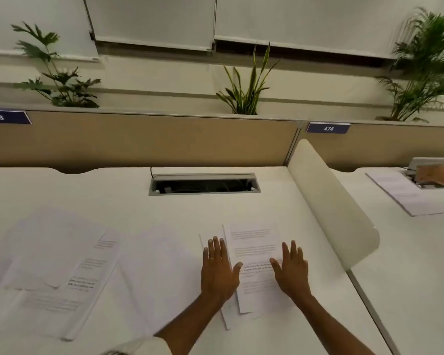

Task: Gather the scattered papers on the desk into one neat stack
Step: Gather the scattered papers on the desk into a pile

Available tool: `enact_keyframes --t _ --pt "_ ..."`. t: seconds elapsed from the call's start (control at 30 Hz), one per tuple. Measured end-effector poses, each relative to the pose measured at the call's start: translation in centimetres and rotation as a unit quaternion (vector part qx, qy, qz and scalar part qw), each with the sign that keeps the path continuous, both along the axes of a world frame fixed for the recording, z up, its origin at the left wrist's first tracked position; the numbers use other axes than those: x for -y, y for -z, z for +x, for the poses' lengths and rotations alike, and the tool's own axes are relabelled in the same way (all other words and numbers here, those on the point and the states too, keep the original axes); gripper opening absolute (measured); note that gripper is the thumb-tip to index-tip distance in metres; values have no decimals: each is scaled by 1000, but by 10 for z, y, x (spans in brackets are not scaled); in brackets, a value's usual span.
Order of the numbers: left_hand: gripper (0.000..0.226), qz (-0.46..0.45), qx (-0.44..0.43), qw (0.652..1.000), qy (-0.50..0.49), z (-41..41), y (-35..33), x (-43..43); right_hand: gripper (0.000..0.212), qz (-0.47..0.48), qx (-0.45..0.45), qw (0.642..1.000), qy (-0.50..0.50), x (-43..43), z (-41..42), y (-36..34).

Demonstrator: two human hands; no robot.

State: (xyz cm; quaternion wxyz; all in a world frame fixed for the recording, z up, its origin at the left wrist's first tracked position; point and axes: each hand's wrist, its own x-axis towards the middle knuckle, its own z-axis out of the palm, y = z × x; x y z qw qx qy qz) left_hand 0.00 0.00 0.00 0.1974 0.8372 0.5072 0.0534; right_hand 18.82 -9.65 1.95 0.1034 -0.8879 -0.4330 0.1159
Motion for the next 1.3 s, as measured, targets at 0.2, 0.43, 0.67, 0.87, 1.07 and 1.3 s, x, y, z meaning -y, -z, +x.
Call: enact_keyframes --t 0.2,0.43,0.67,0.87,1.07,1.3 --pt "132 -59 -27 998 11 -15 18 13 88 -90 -60 994 7 13 2 27" --pt "90 -74 -16 997 20 -19 24 20 134 -79 -64 992 -74 14 -11 44" --pt "92 -101 40 994 14 -22 23 25 94 17 -154 988 17 6 -11 32" --pt "95 -154 129 980 5 -20 19 29 81 70 -286 946 136 2 -1 25" --pt "100 -207 308 914 -165 -13 6 22 47 154 -354 914 127 13 -13 11" --pt "44 -272 452 824 -207 -11 -24 10 29 299 -402 862 74 30 -31 -22"
